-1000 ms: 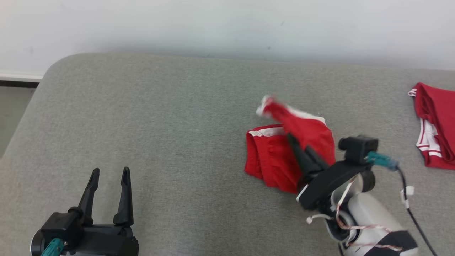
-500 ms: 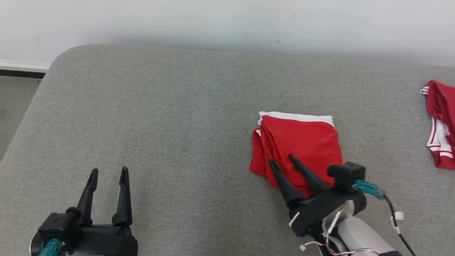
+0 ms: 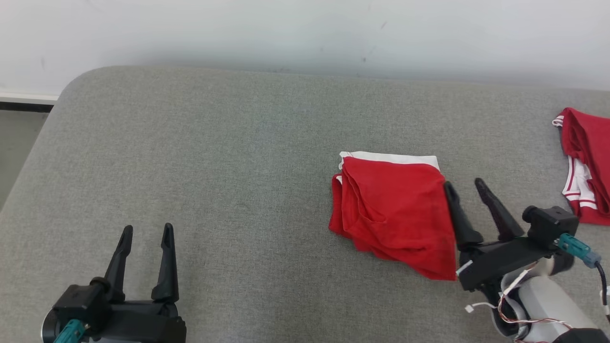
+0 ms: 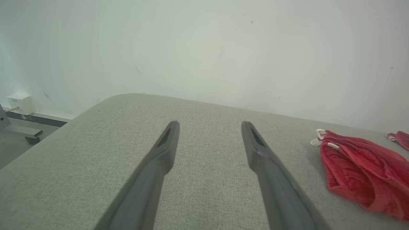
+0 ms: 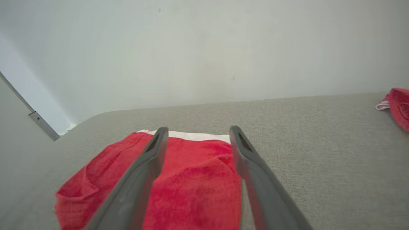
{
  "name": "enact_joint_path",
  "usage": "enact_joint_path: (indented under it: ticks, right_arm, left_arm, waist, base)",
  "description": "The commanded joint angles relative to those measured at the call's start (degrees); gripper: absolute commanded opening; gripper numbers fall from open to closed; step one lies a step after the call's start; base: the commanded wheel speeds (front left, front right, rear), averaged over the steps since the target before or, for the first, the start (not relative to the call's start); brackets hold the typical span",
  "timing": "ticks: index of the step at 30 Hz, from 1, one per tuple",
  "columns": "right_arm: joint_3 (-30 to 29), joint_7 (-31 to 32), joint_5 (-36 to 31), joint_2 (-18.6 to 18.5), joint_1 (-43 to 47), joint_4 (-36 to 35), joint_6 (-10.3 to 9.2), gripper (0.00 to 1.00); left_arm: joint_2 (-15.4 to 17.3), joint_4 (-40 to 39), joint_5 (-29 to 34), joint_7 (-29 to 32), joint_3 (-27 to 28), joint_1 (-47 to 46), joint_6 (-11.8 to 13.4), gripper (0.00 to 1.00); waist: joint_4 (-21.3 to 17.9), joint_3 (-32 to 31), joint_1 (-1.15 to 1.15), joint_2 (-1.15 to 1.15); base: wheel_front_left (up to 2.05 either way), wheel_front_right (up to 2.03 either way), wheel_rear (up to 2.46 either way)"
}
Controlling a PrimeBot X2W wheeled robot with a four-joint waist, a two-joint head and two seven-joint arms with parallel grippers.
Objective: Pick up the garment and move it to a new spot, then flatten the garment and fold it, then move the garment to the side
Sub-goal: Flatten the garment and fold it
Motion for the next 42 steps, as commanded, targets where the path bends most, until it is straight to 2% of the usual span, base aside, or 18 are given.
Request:
enact_joint_path:
  ticks: [1, 2, 9, 15, 19, 26, 32, 38, 42]
  right_arm:
    - [-0.6, -0.3, -1.2, -0.6, 0.2, 0.8, 0.04, 0.79]
    - [-1.3, -0.4, -3.5, -0.9, -0.8, 2.6, 0.04, 0.00]
    - [-2.0, -0.5, -7.1, 1.1, -4.1, 10.5, 0.04, 0.00]
    - [-1.6, -0.9, -8.8, 5.4, -8.1, 19.6, 0.04, 0.00]
    - [0.3, -1.0, -9.8, 9.1, -9.9, 22.9, 0.04, 0.00]
    - [6.1, -1.0, -12.0, 13.4, -9.5, 20.7, 0.04, 0.00]
    - [9.2, -1.1, -11.7, 14.3, -9.7, 19.3, 0.04, 0.00]
    - [5.9, -1.1, -12.6, 14.2, -8.5, 14.2, 0.04, 0.00]
    - [1.7, -1.1, -13.8, 12.3, -5.0, 7.3, 0.04, 0.00]
  left_arm:
    - [0.0, -0.2, 0.5, 0.0, -0.2, 0.2, 0.1, 1.00]
    - [0.0, -0.3, 0.9, 0.0, -0.5, 0.0, 0.1, 1.00]
    - [0.0, -0.1, 1.3, 0.0, -1.3, -0.7, 0.1, 1.00]
    - [0.0, 0.5, 0.9, 0.0, -2.5, -1.6, 0.1, 1.00]
    - [0.0, 0.7, 0.4, 0.0, -2.9, -2.1, 0.1, 1.00]
    - [0.0, 1.0, 0.0, 0.0, -3.4, -2.3, 0.1, 1.00]
    - [0.0, 1.4, -0.3, 0.0, -3.7, -2.3, 0.1, 1.00]
    - [0.0, 1.7, 0.8, 0.0, -3.0, -1.5, 0.1, 1.00]
    - [0.0, 1.7, 1.6, 0.0, -2.2, -0.8, 0.1, 1.00]
  waist:
    - [0.2, 0.3, 0.00, 0.00]
    - [0.3, 0.7, 0.00, 0.00]
    - [1.3, 1.6, 0.00, 0.00]
    - [2.8, 2.3, 0.00, 0.00]
    - [4.0, 2.6, 0.00, 0.00]
    - [5.3, 3.2, 0.00, 0.00]
    - [5.5, 2.9, 0.00, 0.00]
    - [3.1, 1.7, 0.00, 0.00]
    - [-0.1, -0.2, 0.00, 0.00]
  base:
    - [0.00, 0.00, 0.00]
    - [0.00, 0.00, 0.00]
    - [0.00, 0.00, 0.00]
    - [0.00, 0.00, 0.00]
    - [0.00, 0.00, 0.00]
    - [0.00, 0.00, 0.00]
    - [0.00, 0.00, 0.00]
    - [0.00, 0.00, 0.00]
    - [0.00, 0.00, 0.00]
